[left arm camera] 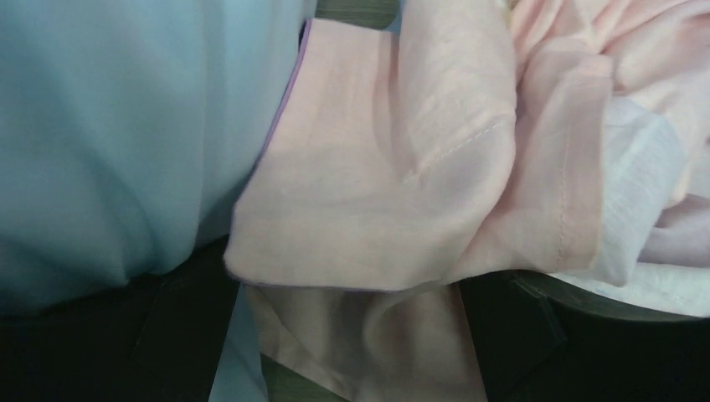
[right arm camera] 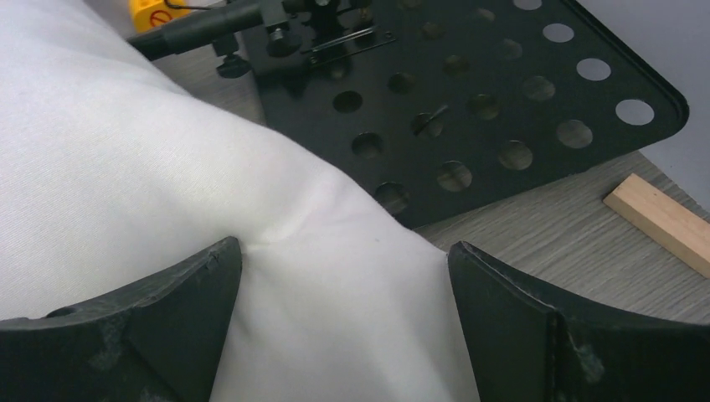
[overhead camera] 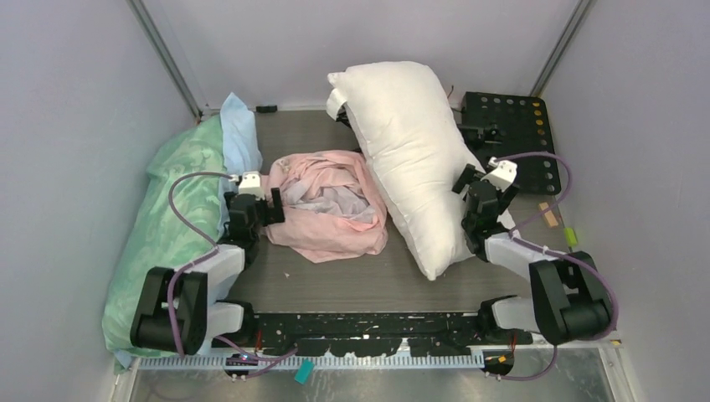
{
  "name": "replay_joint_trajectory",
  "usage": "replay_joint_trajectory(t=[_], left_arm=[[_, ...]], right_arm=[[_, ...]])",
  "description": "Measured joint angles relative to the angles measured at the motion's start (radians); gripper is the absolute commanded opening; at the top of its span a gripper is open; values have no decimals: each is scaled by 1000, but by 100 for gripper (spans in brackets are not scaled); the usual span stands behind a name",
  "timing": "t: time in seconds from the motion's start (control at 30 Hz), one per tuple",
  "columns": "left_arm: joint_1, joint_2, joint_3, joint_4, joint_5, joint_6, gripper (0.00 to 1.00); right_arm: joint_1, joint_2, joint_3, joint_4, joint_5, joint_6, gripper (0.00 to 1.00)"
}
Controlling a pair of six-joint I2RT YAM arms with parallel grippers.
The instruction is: Remove the pillowcase from the pillow
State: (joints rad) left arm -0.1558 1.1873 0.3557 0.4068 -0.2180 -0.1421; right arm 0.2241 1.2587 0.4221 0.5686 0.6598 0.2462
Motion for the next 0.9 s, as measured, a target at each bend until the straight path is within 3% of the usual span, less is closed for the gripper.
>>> replay_joint_trajectory(t=[0.23, 0.4, 0.5, 0.9], left_arm=[[72, 166, 5, 168, 63, 23, 100], [90, 319, 14, 347, 89, 52, 100], [93, 351, 5, 403, 105, 67, 100], [97, 351, 0, 435, 118, 72, 100]], right_arm=[[-48, 185, -84, 436, -9, -92, 93], [-106, 250, -105, 583, -77, -91, 85], [-129, 274, -100, 587, -111, -87, 93], [-137, 274, -98, 586, -136, -86, 94]])
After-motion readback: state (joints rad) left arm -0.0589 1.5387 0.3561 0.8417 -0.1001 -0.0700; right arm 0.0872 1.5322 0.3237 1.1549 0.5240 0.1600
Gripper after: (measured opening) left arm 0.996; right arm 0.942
